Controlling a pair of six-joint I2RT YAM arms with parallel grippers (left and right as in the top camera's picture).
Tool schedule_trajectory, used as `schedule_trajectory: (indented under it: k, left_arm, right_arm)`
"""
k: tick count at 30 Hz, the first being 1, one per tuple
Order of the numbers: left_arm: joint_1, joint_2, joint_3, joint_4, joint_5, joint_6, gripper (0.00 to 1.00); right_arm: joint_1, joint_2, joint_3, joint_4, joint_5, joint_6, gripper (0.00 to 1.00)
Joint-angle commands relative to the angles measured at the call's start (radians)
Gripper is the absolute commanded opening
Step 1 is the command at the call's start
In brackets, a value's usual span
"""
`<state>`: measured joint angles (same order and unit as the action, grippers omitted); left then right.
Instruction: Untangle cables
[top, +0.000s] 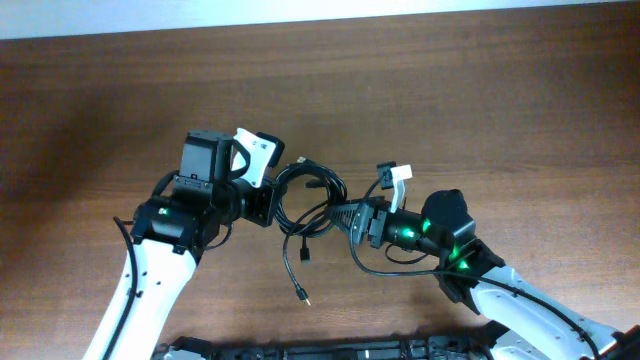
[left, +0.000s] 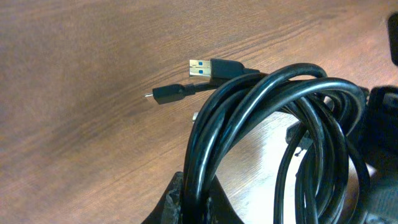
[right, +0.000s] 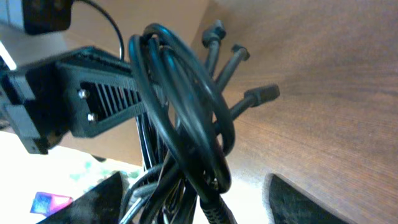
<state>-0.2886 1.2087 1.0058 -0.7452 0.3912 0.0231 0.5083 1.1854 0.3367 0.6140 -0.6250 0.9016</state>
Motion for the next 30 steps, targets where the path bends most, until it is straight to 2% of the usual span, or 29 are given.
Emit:
schedule_trajectory:
  k: [1,6,9,10,11,12,15,16,18,20,24,27,28,29,30]
  left_arm:
    - [-0.021,-0.012,-0.003,-0.001,0.014,-0.087,0.0]
    - [-0.097,-0.012,-0.005,-0.001,0.037,-0.086,0.03]
    - [-0.111,-0.012,-0.006,-0.002,0.03,-0.082,0.21]
    - [-0.111,-0.012,-0.006,-0.005,0.03,-0.082,0.42]
    - [-0.111,-0.012,-0.006,-0.015,0.031,-0.082,0.77]
    - [-0.111,-0.012,-0.006,-0.028,0.03,-0.082,0.99]
    - [-0.111,-0.012,-0.006,-0.085,0.03,-0.082,0.99]
    - [-0.111,-0.012,-0.007,-0.098,0.03,-0.082,0.89]
    - [-0.111,-0.012,-0.011,-0.113,0.03,-0.083,0.6]
    - [-0.111,-0.012,-0.033,-0.109,0.031,-0.092,0.5]
    - [-0.111,-0.012,-0.123,-0.026,0.029,-0.225,0.49]
    - [-0.111,-0.012,-0.209,0.095,0.009,-0.381,0.51]
    - [-0.111,-0.012,-0.235,0.127,-0.001,-0.426,0.46]
    - [-0.111,-0.012,-0.262,0.162,-0.007,-0.46,0.34]
    - [-0.111,-0.012,-0.281,0.188,-0.008,-0.468,0.18]
  right_arm:
    - [0.01,-0.011,0.023,0.004,0.043,-0.014,0.56]
    - [0.01,-0.011,0.023,0.004,0.043,-0.014,0.33]
    - [0.01,-0.011,0.023,0.004,0.038,-0.014,0.22]
    - [0.009,-0.011,0.023,0.004,0.034,-0.014,0.19]
    - [0.008,-0.011,0.023,0.004,0.031,-0.013,0.16]
    - [0.008,-0.011,0.023,0.004,0.031,-0.011,0.16]
    - [0.008,-0.011,0.023,0.004,0.032,-0.011,0.15]
    - [0.008,-0.011,0.023,0.004,0.032,-0.011,0.15]
    - [0.008,-0.011,0.023,0.004,0.032,-0.005,0.15]
    - [0.008,-0.011,0.023,0.004,0.031,0.045,0.16]
    - [0.008,-0.011,0.023,0.005,0.006,0.111,0.16]
    - [0.008,-0.011,0.023,0.004,-0.022,0.11,0.16]
    - [0.008,-0.011,0.023,0.004,-0.022,0.11,0.15]
    - [0.008,-0.011,0.023,0.004,-0.022,0.11,0.16]
    - [0.008,-0.011,0.023,0.004,-0.021,0.109,0.16]
